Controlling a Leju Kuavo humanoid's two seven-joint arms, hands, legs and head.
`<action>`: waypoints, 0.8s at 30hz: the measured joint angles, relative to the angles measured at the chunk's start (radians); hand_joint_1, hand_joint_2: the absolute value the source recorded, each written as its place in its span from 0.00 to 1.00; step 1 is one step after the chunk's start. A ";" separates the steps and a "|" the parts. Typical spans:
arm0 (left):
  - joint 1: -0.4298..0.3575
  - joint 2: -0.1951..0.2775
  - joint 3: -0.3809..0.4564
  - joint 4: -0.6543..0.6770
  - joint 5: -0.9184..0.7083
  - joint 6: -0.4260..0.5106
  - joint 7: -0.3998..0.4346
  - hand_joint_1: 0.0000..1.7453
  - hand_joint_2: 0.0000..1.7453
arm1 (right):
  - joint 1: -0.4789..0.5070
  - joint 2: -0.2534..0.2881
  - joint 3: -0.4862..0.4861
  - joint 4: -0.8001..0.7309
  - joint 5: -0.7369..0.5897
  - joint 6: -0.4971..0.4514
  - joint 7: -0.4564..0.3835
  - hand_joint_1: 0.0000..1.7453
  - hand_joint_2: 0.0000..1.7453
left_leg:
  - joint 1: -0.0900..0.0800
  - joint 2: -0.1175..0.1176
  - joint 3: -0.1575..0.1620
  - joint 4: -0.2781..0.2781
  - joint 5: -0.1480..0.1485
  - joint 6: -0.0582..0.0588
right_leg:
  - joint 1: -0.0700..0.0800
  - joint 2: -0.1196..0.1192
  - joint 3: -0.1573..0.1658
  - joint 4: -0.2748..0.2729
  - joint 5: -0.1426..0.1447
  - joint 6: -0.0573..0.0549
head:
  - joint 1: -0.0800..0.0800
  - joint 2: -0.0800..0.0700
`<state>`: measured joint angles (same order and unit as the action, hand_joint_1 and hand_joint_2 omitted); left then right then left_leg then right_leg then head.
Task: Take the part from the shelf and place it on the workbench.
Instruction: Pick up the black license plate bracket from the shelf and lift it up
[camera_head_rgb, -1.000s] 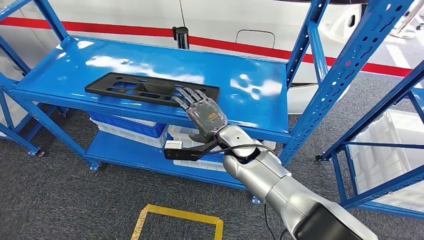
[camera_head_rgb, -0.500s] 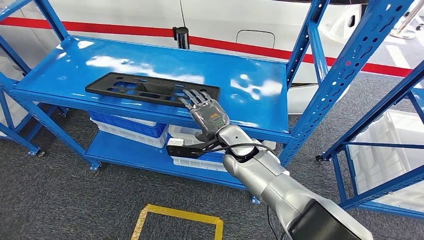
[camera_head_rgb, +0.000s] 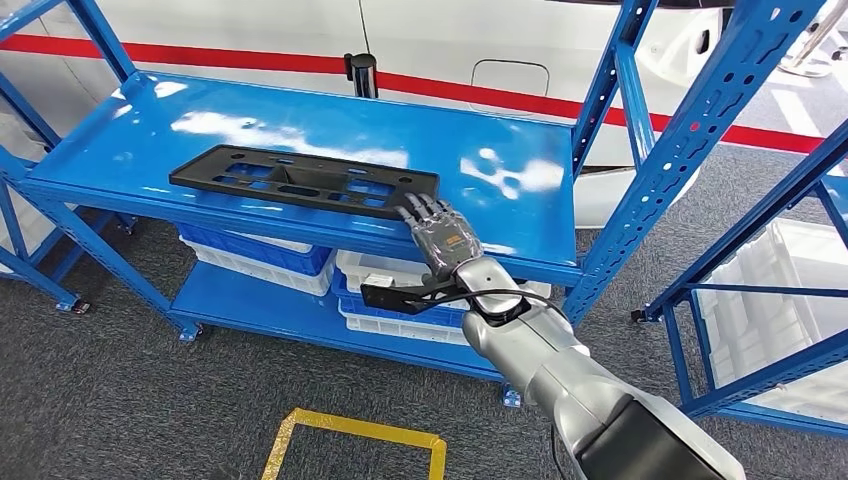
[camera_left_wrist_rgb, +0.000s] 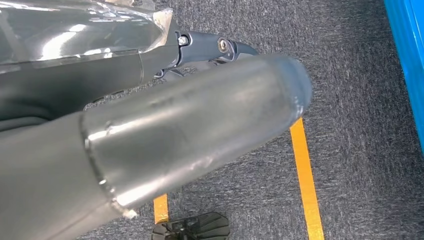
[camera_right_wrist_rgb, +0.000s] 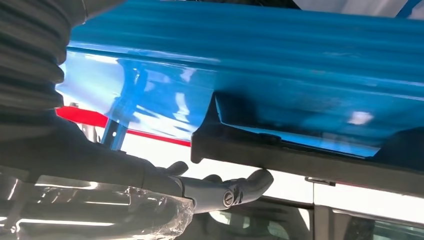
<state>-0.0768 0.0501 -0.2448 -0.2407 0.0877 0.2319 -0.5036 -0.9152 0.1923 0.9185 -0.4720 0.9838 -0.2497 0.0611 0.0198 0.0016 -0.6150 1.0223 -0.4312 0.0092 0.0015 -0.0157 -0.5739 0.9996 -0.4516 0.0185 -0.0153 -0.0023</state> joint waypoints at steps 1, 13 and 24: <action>0.000 0.000 -0.005 -0.002 0.002 0.000 0.001 0.00 0.00 | -0.002 0.001 -0.010 0.007 0.000 -0.002 0.001 0.00 1.00 | 0.000 0.000 0.000 0.000 0.000 0.000 | 0.000 0.000 0.000 0.000 0.000 0.000 | 0.000 0.000; -0.005 0.000 -0.031 -0.006 0.006 0.000 0.007 0.00 0.00 | -0.078 0.012 -0.072 0.004 0.009 -0.012 0.001 0.00 1.00 | 0.000 0.000 0.000 0.000 0.000 0.000 | 0.000 0.000 0.000 0.000 0.000 0.000 | 0.000 0.000; -0.011 0.000 -0.046 -0.011 0.006 0.000 0.013 0.00 0.00 | -0.087 0.019 -0.075 -0.001 0.019 -0.012 -0.004 0.00 1.00 | 0.000 0.000 0.000 0.000 0.000 0.000 | 0.000 0.000 0.000 0.001 0.000 0.000 | 0.000 0.000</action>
<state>-0.0881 0.0502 -0.2905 -0.2521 0.0935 0.2319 -0.4907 -1.0024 0.2113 0.8434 -0.4732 1.0033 -0.2613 0.0572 0.0198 0.0017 -0.6149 1.0224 -0.4309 0.0093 0.0015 -0.0157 -0.5743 1.0003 -0.4515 0.0185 -0.0153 -0.0023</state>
